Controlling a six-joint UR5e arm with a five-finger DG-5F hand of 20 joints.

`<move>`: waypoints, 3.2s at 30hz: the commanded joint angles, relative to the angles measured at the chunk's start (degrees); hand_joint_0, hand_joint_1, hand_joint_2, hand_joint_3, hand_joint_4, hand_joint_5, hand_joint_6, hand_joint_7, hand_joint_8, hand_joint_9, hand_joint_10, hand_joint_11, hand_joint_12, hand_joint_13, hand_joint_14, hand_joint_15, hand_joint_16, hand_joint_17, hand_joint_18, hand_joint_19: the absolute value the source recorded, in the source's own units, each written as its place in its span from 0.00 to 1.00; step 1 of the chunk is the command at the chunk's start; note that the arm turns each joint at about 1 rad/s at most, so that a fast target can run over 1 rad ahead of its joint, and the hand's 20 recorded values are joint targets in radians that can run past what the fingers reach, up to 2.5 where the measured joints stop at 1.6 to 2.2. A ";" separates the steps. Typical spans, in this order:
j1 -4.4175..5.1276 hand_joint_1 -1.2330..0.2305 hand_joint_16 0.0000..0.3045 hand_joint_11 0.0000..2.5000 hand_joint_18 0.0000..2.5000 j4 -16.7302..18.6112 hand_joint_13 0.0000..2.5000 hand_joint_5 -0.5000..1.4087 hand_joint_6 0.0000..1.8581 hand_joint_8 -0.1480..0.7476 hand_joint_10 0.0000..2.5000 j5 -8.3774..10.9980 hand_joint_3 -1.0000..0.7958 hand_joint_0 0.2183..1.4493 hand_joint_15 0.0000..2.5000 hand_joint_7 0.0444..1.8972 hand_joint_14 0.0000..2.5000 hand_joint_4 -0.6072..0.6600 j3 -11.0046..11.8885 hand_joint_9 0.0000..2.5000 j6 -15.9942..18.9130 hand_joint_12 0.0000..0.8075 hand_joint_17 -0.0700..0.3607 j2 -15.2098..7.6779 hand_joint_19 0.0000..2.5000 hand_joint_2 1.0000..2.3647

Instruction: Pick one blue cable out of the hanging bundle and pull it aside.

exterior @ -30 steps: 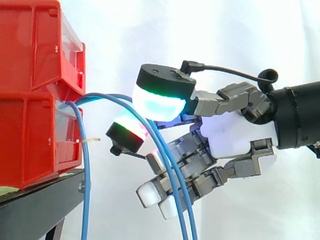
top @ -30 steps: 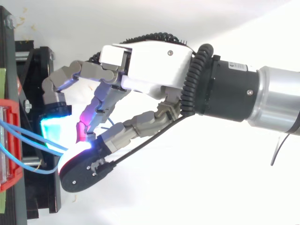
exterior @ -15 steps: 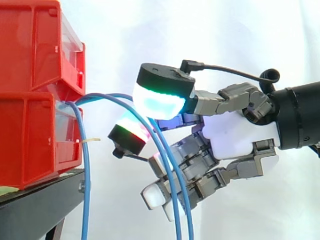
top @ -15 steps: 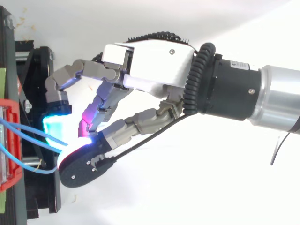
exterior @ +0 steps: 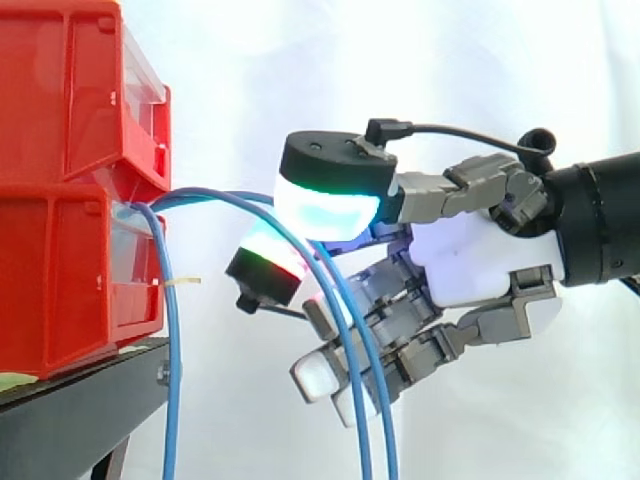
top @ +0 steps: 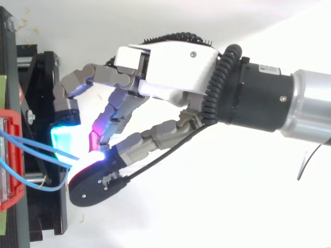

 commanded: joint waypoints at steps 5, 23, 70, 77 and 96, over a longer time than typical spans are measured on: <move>-0.02 0.17 0.16 0.29 0.32 -3.78 0.37 0.19 0.50 0.50 0.01 -0.04 0.28 0.44 0.19 0.72 0.01 0.41 0.00 0.44 0.07 0.41 0.42 1.18 0.13 0.00; 0.07 0.40 0.18 0.27 0.32 -3.86 0.39 0.21 0.48 0.48 0.01 -0.04 0.34 0.28 0.21 0.67 0.01 0.41 0.00 0.48 -0.02 0.44 0.45 1.09 0.19 0.01; -0.02 0.36 0.21 0.26 0.34 -4.04 0.37 0.21 0.45 0.54 0.01 -0.04 0.28 0.16 0.20 0.63 0.01 0.47 0.00 0.46 0.07 0.50 0.50 1.18 0.17 0.00; -0.02 0.30 0.18 0.27 0.31 -4.04 0.36 0.21 0.46 0.50 0.01 -0.04 0.36 0.28 0.21 0.71 0.01 0.47 0.00 0.45 0.07 0.44 0.44 1.18 0.19 0.01; 0.42 0.31 0.21 0.13 0.31 -7.99 0.29 0.24 0.48 0.50 0.00 -1.00 0.52 0.29 0.14 0.64 0.00 0.42 -0.09 0.39 0.07 0.51 0.50 1.71 0.14 0.01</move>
